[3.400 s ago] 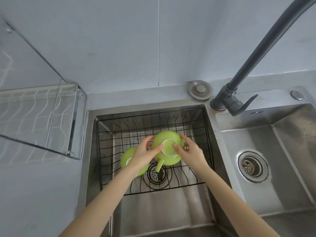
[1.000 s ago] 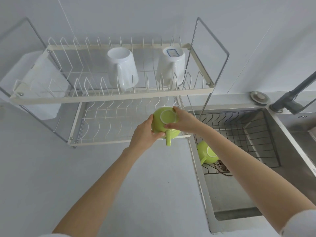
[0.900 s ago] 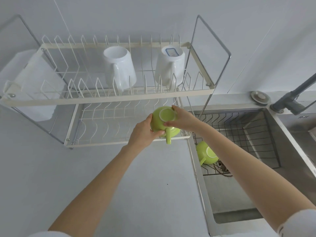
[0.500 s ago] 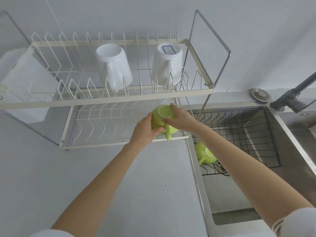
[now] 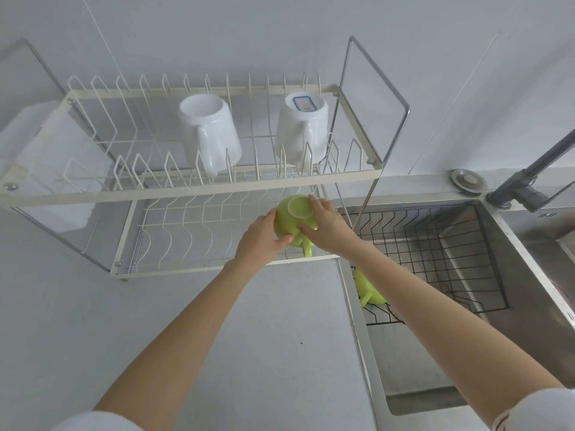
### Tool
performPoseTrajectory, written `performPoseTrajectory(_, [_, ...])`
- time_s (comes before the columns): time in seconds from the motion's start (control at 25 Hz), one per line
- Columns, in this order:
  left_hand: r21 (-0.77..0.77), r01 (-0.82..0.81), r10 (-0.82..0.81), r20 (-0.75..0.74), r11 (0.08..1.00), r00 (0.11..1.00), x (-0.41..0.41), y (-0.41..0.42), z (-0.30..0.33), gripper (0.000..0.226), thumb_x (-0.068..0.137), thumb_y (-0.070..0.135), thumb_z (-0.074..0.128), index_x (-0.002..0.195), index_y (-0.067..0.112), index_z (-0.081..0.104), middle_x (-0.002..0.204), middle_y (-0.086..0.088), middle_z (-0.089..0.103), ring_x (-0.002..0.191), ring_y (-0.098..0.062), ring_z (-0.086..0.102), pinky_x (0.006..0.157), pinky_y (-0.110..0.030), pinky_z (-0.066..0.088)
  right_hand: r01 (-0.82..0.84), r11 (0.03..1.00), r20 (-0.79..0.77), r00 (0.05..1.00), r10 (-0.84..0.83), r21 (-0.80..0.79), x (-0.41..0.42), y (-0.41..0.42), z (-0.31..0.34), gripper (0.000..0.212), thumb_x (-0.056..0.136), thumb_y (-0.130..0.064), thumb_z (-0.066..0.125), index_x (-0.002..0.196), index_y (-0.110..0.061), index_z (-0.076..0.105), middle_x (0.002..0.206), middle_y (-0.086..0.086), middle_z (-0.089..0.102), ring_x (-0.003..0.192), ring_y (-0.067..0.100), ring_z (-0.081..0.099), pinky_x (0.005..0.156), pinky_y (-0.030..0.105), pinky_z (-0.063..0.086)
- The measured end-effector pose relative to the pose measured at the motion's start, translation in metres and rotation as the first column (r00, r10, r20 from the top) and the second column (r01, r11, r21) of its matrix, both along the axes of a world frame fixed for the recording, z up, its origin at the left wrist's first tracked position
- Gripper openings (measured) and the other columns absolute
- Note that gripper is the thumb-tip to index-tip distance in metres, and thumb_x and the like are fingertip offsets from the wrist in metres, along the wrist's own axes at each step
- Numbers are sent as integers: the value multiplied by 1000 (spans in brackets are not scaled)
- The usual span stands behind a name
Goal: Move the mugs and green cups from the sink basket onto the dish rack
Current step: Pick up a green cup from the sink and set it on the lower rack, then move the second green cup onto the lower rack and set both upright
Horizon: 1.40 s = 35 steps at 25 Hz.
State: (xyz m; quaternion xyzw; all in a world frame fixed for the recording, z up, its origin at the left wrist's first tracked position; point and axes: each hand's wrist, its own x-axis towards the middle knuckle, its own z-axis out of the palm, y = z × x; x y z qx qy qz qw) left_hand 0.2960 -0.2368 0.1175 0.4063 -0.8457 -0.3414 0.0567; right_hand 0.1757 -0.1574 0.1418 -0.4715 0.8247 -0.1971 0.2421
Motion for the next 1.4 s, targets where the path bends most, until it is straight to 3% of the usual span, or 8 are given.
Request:
performPoseTrajectory(0.24, [-254,129,-88,168,958,982,22,20,18,58,88,33,49,137,11,28,140,-10,41,124,-31,43,94,-44,41,-106,994,-151,983,106,7,15,36,6,68,91,-28,48,145,-13,9,155,15,11,140,30,19,111,43,28])
performPoseTrajectory(0.44, [-394,238,-135,272,888,953,41,64,27,55,89,34,46,136,11,30,139,-7,43,125,-27,43,99,-40,35,-181,983,-242,954,177,6,26,87,2,64,92,-28,47,145,-15,14,155,13,13,144,26,12,116,38,16])
performPoseTrajectory(0.68, [-407,289,-185,276,866,943,33,116,22,58,89,38,43,137,12,27,140,-4,42,130,-21,37,104,-38,30,-131,990,-250,958,141,56,13,142,-10,65,91,-31,47,145,-18,14,156,10,12,145,24,5,118,39,7])
performPoseTrajectory(1.0, [-355,314,-224,273,880,936,-22,167,12,59,90,40,41,139,13,24,144,-7,37,133,-21,32,107,-39,26,-66,988,-233,967,98,142,-43,200,-22,65,91,-33,47,144,-19,15,156,13,11,145,27,3,119,40,6])
performPoseTrajectory(1.4, [-301,340,-240,323,891,915,-94,191,-15,58,89,39,43,137,13,26,141,-9,39,130,-25,37,103,-41,33,-67,973,-185,977,110,223,-111,223,-46,65,90,-35,46,144,-19,15,154,19,12,144,31,4,117,42,6])
